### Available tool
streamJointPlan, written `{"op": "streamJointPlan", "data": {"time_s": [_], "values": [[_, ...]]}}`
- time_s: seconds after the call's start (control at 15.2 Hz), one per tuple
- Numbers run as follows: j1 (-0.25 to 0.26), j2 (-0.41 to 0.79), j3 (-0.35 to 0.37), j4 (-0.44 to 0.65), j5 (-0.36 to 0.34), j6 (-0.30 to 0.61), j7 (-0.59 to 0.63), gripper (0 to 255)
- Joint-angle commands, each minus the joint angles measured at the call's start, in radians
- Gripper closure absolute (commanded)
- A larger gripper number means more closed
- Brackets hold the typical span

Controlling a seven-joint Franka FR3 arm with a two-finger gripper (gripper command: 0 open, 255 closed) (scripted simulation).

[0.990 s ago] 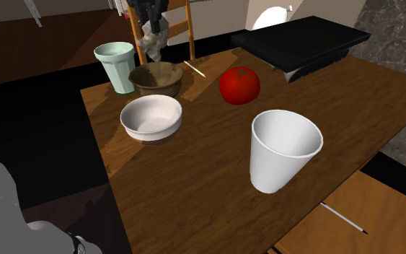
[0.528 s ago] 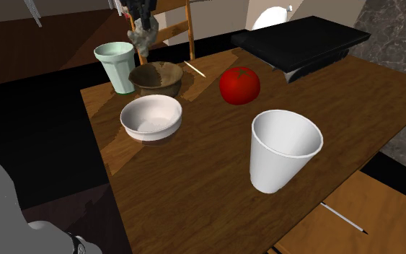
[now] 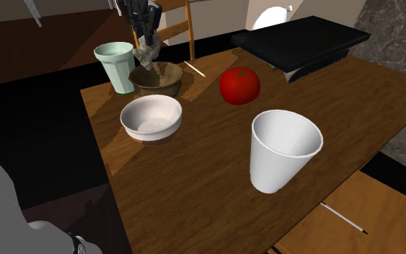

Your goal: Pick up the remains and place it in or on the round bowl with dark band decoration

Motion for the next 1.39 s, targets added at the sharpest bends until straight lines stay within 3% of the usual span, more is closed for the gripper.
{"op": "streamJointPlan", "data": {"time_s": [0.0,0.4,0.86,0.92,1.25,1.32], "values": [[0.001,-0.006,0.001,-0.033,0.002,0.029,-0.002,255],[0.004,-0.013,0.005,-0.118,0.008,0.106,-0.007,255],[0.004,-0.013,0.005,-0.118,0.008,0.106,-0.007,255],[0.004,-0.013,0.005,-0.118,0.008,0.106,-0.007,0],[0.004,-0.013,0.005,-0.118,0.008,0.106,-0.007,0],[0.003,-0.012,0.002,-0.083,0.006,0.072,-0.007,0]]}}
